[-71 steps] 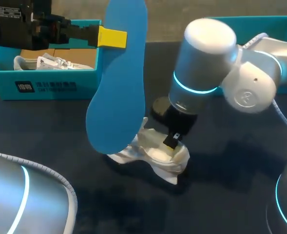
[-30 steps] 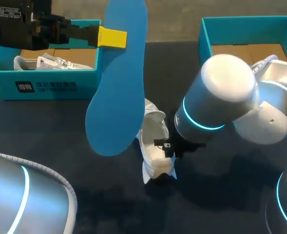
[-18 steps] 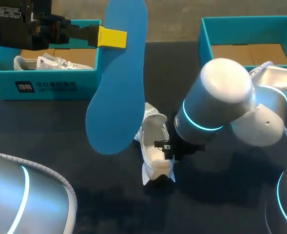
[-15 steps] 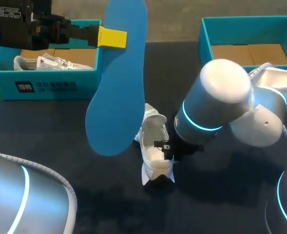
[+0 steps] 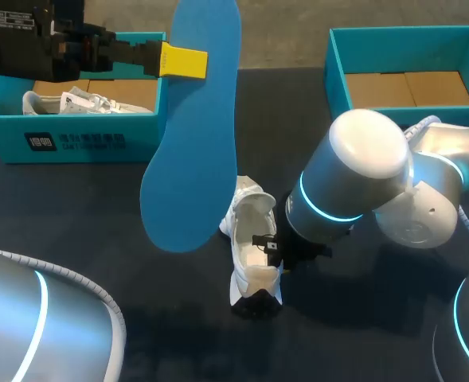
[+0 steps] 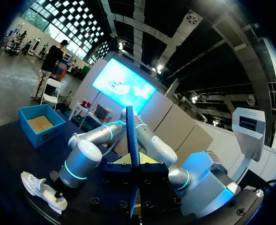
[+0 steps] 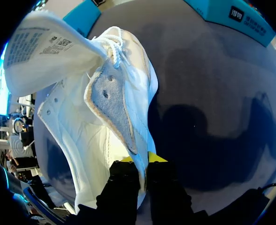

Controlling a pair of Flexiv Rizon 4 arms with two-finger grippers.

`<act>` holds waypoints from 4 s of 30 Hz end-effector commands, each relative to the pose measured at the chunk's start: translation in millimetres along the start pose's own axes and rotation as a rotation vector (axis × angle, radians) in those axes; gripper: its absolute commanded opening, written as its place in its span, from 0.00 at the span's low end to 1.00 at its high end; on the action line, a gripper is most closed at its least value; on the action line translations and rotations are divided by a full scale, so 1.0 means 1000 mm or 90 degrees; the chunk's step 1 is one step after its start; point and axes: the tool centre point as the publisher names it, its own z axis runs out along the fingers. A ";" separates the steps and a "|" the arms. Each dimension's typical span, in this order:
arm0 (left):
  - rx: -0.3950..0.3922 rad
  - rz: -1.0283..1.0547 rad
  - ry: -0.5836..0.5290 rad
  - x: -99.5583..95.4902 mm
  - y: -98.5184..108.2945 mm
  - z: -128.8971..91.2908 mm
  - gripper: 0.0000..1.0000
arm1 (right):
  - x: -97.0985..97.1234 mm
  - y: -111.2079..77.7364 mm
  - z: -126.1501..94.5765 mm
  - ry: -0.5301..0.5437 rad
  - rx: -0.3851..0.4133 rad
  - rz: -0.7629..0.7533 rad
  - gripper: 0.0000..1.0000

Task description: Take the shoe out of the shoebox, open the shoe tongue, remove and reinsert the insole, then place the shoe into the shoebox

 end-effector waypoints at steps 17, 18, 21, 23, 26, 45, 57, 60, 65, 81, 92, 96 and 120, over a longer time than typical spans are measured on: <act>-0.001 0.000 0.001 -0.001 -0.001 0.002 0.00 | -0.003 -0.003 -0.011 0.004 0.004 0.032 1.00; -0.001 0.000 0.001 -0.001 -0.001 0.002 0.00 | -0.001 -0.003 -0.018 0.012 0.004 0.027 1.00; -0.001 0.000 0.001 -0.001 -0.001 0.002 0.00 | 0.004 -0.001 -0.037 0.017 -0.006 0.015 1.00; -0.001 0.000 0.001 -0.001 -0.001 0.002 0.00 | 0.007 0.000 -0.050 0.015 -0.010 0.010 1.00; -0.001 0.000 0.001 -0.001 -0.001 0.002 0.00 | 0.011 0.001 -0.065 0.024 -0.015 -0.007 1.00; -0.001 0.000 0.001 -0.001 -0.001 0.002 0.00 | 0.020 0.006 -0.100 0.146 -0.054 -0.104 1.00; -0.001 0.000 0.001 -0.001 -0.001 0.002 0.00 | 0.012 0.036 -0.134 0.354 -0.078 -0.093 1.00; -0.001 0.000 0.001 -0.001 -0.001 0.002 0.00 | 0.008 0.043 -0.146 0.390 -0.089 -0.099 1.00; -0.001 0.000 0.001 -0.001 -0.001 0.002 0.00 | 0.001 0.051 -0.160 0.455 -0.095 -0.081 1.00; -0.001 0.000 0.001 -0.001 -0.001 0.002 0.00 | -0.006 0.068 -0.190 0.520 -0.077 -0.078 1.00; -0.001 0.000 0.001 -0.001 -0.001 0.002 0.00 | -0.007 0.072 -0.197 0.545 -0.084 -0.082 1.00; -0.001 0.000 0.001 -0.001 -0.001 0.002 0.00 | -0.007 0.072 -0.197 0.545 -0.084 -0.082 1.00; 0.088 0.318 0.011 -0.042 -0.023 -0.014 0.00 | 0.008 0.086 -0.217 0.657 -0.006 -0.066 1.00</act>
